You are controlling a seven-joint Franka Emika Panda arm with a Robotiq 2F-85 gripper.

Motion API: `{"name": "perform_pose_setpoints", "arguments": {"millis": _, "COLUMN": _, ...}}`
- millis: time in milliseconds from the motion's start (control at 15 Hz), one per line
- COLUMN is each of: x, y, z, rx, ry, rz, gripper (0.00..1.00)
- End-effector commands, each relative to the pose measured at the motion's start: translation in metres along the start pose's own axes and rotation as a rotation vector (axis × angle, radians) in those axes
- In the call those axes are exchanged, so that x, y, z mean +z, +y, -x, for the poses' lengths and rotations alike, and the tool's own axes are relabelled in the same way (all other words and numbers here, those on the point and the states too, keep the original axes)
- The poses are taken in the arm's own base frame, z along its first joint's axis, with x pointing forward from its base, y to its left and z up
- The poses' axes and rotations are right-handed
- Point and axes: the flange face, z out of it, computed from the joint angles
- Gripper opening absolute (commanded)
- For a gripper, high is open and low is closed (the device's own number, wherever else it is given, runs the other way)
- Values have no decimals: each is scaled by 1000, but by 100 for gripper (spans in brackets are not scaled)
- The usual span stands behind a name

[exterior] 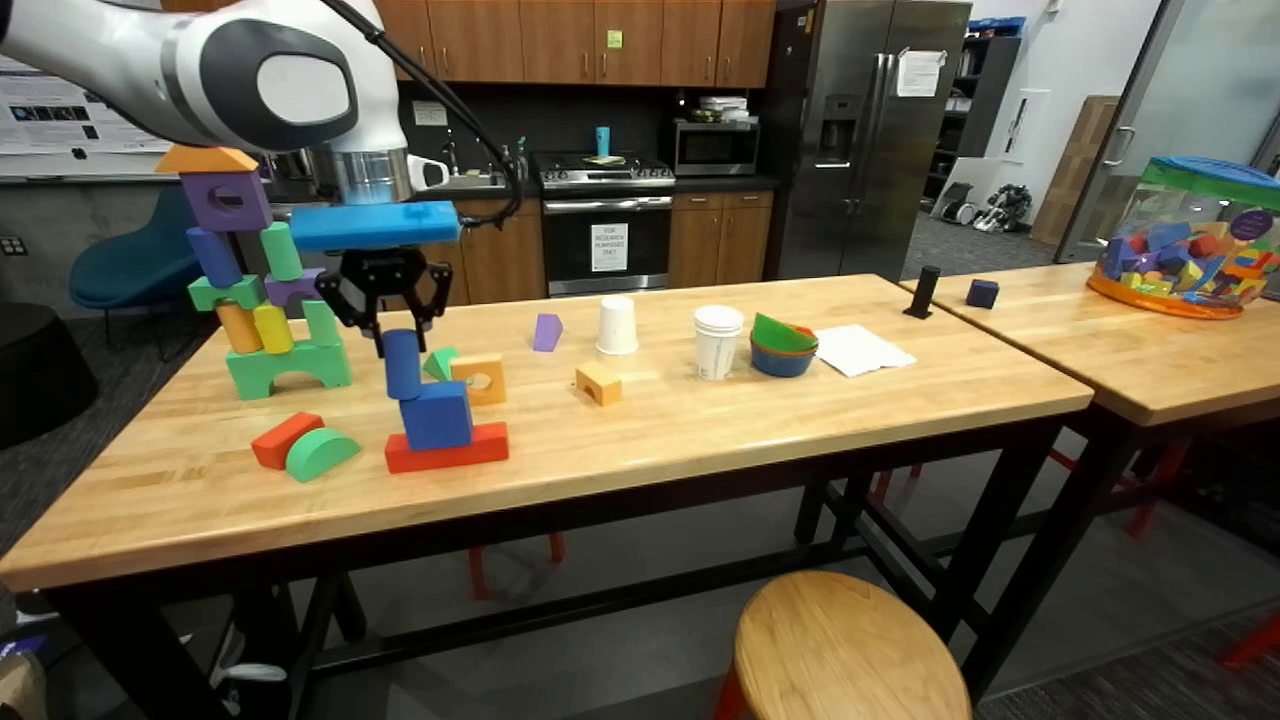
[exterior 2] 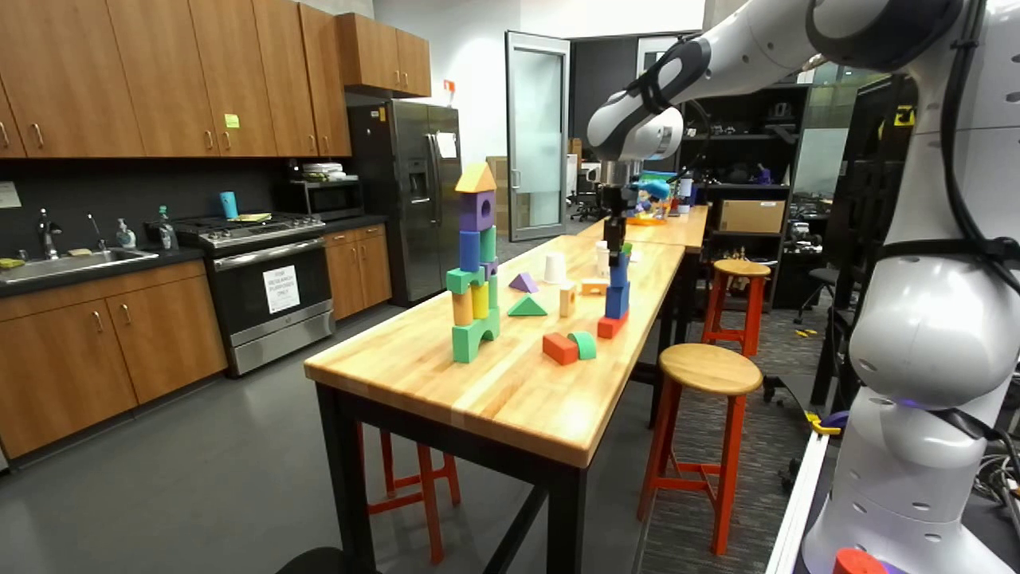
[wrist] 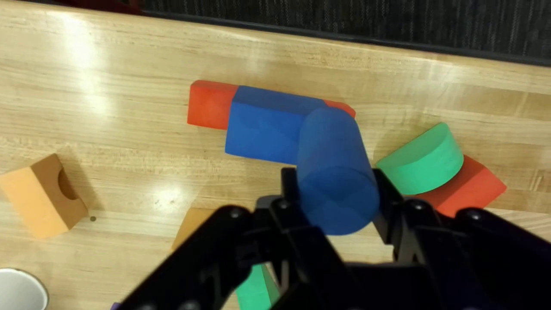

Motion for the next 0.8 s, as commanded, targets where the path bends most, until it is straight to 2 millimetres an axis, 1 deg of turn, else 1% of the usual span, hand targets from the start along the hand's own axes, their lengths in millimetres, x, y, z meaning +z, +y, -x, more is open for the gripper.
{"name": "perform_pose_setpoints", "arguments": {"millis": 0, "x": -2, "y": -5, "z": 6, "rx": 1, "ry": 10, "rz": 2, "gripper": 17}}
{"name": "perform_pose_setpoints", "arguments": {"millis": 467, "x": -4, "y": -6, "z": 7, "rx": 0, "ry": 14, "rz": 3, "gripper": 17}}
{"name": "perform_pose_setpoints", "arguments": {"millis": 733, "x": -11, "y": -6, "z": 9, "rx": 32, "ry": 54, "rz": -14, "gripper": 17}}
